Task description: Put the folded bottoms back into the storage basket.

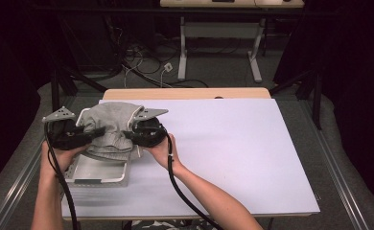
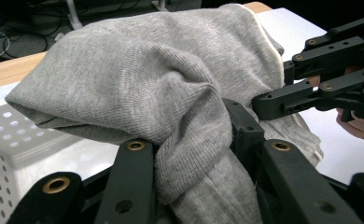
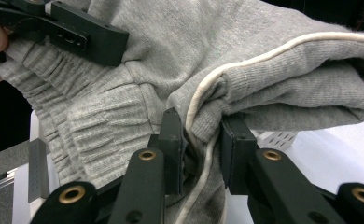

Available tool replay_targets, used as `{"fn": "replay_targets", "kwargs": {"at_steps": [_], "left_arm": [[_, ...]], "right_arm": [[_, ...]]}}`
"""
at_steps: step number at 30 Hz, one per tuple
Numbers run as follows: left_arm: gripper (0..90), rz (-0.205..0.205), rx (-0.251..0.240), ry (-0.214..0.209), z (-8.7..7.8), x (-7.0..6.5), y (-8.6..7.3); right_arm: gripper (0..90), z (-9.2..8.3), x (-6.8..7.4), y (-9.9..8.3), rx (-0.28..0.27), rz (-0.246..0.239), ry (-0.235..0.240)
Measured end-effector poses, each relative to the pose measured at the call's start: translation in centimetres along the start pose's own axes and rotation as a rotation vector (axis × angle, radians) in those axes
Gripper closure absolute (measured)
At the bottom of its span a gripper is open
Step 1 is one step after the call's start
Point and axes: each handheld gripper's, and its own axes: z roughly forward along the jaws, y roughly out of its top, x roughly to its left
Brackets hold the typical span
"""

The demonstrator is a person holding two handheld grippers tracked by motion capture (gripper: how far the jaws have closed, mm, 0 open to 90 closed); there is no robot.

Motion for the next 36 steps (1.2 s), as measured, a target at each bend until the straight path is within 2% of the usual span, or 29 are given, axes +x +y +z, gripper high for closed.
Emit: {"fn": "replay_targets", "kwargs": {"at_steps": [9, 16, 21, 36], "left_arm": [[68.2, 0.000, 0.010, 0.017, -0.2, 0.3, -0.1], [68.7, 0.005, 0.020, 0.048, -0.5, 0.4, -0.1], [69.0, -0.008, 0.015, 0.040, -0.6, 0.9, -0.3], [69.5, -0.011, 0.015, 0.066, -0.9, 1.4, -0.6]], "right_arm": [[72.8, 0.6, 0.2, -0.1, 0.002, 0.008, 0.005], [72.6, 1.1, 0.6, 0.0, 0.013, 0.006, 0.011], [72.7, 1.6, 0.8, 0.0, 0.015, 0.007, 0.014], [72.1, 2.7, 1.1, -0.2, 0.024, 0.044, 0.035]]}}
